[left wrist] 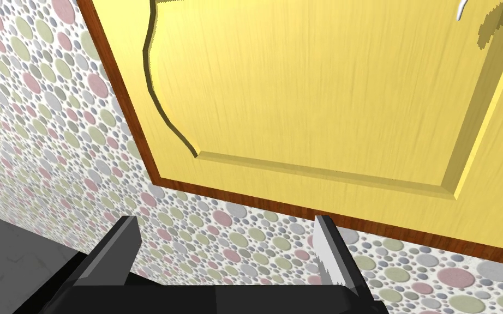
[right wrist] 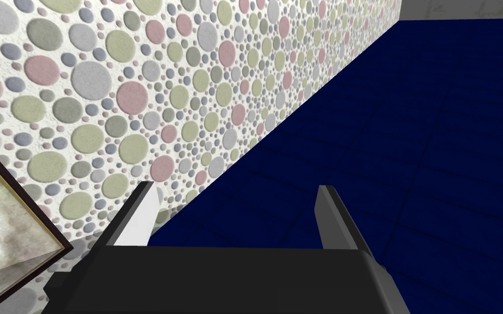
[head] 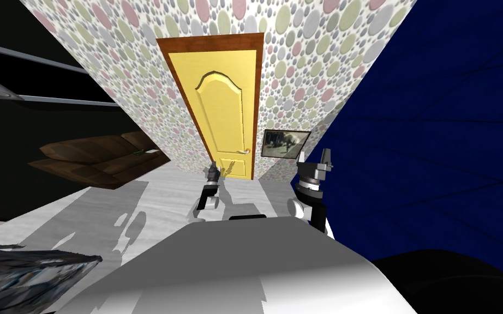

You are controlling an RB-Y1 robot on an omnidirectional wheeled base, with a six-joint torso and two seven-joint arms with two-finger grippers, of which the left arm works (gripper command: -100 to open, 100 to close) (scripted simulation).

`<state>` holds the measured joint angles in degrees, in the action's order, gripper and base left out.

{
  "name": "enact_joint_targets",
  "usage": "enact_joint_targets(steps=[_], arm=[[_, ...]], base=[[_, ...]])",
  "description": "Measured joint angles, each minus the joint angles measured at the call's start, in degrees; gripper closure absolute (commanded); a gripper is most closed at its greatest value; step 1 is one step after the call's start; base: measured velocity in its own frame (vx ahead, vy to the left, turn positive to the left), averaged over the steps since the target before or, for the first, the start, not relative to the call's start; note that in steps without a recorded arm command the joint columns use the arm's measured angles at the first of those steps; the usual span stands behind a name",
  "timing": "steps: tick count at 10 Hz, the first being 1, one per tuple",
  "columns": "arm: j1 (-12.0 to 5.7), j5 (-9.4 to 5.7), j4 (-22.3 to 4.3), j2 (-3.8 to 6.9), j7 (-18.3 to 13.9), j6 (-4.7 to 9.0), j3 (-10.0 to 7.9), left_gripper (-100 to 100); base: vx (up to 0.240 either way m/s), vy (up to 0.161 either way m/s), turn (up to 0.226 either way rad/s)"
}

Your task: Push the door open

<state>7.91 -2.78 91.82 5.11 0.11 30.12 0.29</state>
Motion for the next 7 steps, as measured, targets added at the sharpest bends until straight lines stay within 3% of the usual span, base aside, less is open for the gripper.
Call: enact_joint_targets(steps=[7], arm=[[-5.42,0.94,-11.5,0.15,0.5,1.45,0.06,-100]], base=[[0.099,-0.028,-0.004]])
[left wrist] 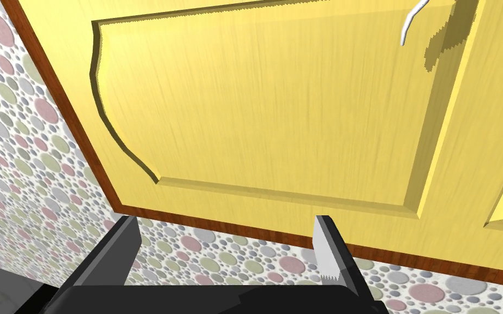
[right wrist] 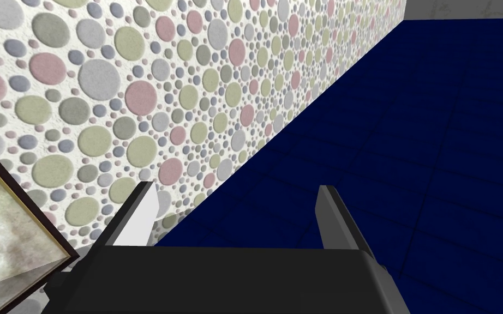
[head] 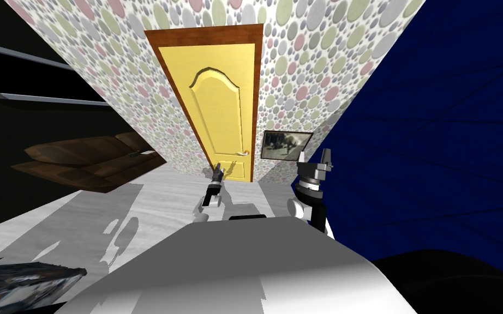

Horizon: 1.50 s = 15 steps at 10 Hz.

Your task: Push the door open

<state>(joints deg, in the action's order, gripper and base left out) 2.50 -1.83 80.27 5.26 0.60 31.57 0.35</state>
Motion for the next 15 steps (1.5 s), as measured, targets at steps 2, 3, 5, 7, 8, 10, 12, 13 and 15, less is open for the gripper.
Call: enact_joint_targets(steps=[2,3,5,7,8,10,12,13,15], arm=[[-1.31,0.25,-2.7,-0.21,0.3,0.22,0.04,-100],[-2.02,0.31,-4.1,-0.13,0.3,0.4,-0.01,-100],[-3.71,0.58,-7.7,-0.32,0.5,0.92,-0.02,-100],[-4.71,0.9,-10.3,-0.5,0.6,1.24,0.13,-100],[-5.56,1.01,-12.2,-0.46,0.7,1.65,0.12,-100],[-6.96,1.29,-14.8,-0.75,0.8,1.53,0.17,-100],[-7.86,1.45,-17.0,-0.88,1.0,1.99,0.17,-100],[-8.82,1.54,-19.2,-0.97,1.0,2.56,0.12,-100],[-10.41,1.79,-22.5,-1.32,1.3,3.14,0.1,-100]], base=[[0.059,-0.021,-0.003],[0.07,-0.024,-0.004],[0.094,-0.023,-0.004],[0.108,-0.024,-0.005],[0.113,-0.04,-0.003],[0.083,-0.025,-0.001],[0.056,-0.01,-0.003],[0.096,-0.033,-0.008],[0.095,-0.021,-0.002]])
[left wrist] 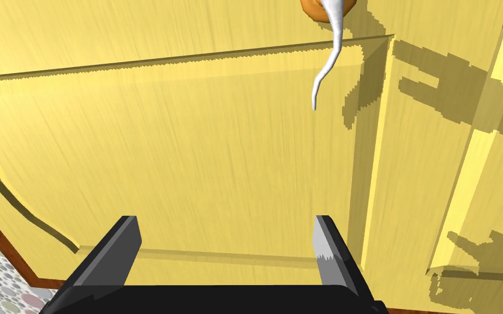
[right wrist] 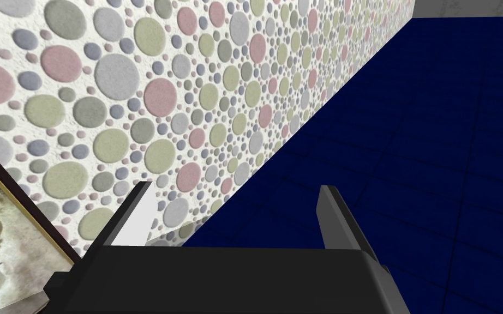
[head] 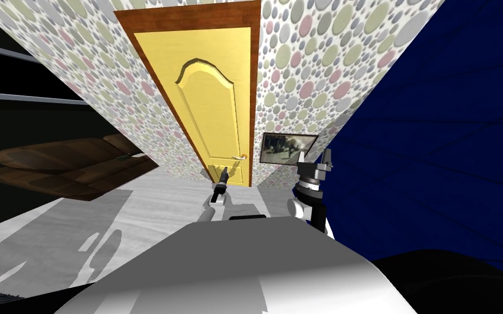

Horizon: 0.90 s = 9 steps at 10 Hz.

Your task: Push the door open

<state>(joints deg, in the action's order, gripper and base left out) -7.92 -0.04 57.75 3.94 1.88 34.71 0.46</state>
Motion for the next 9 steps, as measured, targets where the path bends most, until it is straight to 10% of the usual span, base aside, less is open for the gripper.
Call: enact_joint_targets(steps=[9], arm=[[-5.33,1.0,-11.6,-1.36,0.5,1.41,0.14,-100]], base=[[0.095,-0.022,-0.003]])
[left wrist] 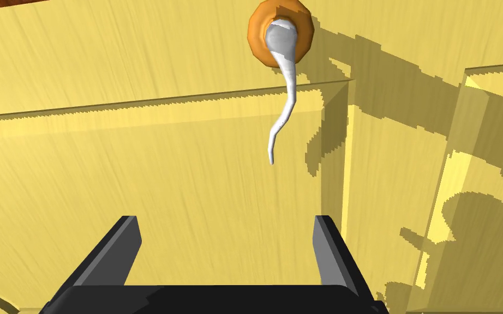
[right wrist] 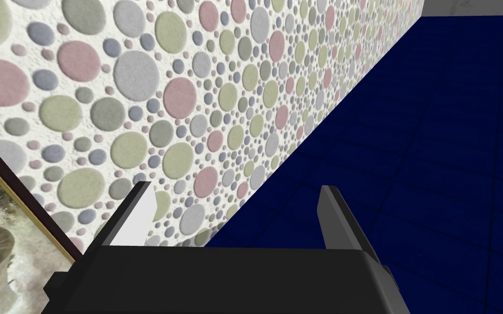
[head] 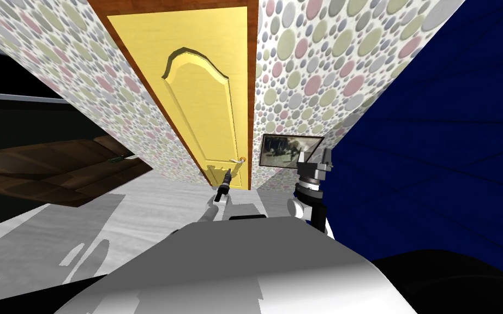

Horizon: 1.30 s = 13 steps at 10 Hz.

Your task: Push the door open

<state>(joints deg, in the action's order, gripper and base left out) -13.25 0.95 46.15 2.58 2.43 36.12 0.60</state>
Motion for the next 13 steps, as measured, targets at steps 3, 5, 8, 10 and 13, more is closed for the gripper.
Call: enact_joint_targets(steps=[3,5,8,10,13], arm=[[-1.44,0.39,-3.3,-0.69,0.2,0.22,0.14,-100],[-2.42,0.52,-5.3,-0.98,0.2,0.42,0.13,-100],[-4.3,0.77,-9.4,-1.86,0.6,1.3,0.06,-100],[-3.76,0.68,-8.3,-1.25,0.6,0.75,-0.18,-100],[-4.6,0.01,-10.5,0.05,1.0,1.86,-1.49,-100]], base=[[0.093,-0.019,-0.002],[0.07,-0.01,-0.002],[0.083,-0.013,-0.002],[0.137,-0.035,-0.115],[0.186,-0.007,-0.093]])
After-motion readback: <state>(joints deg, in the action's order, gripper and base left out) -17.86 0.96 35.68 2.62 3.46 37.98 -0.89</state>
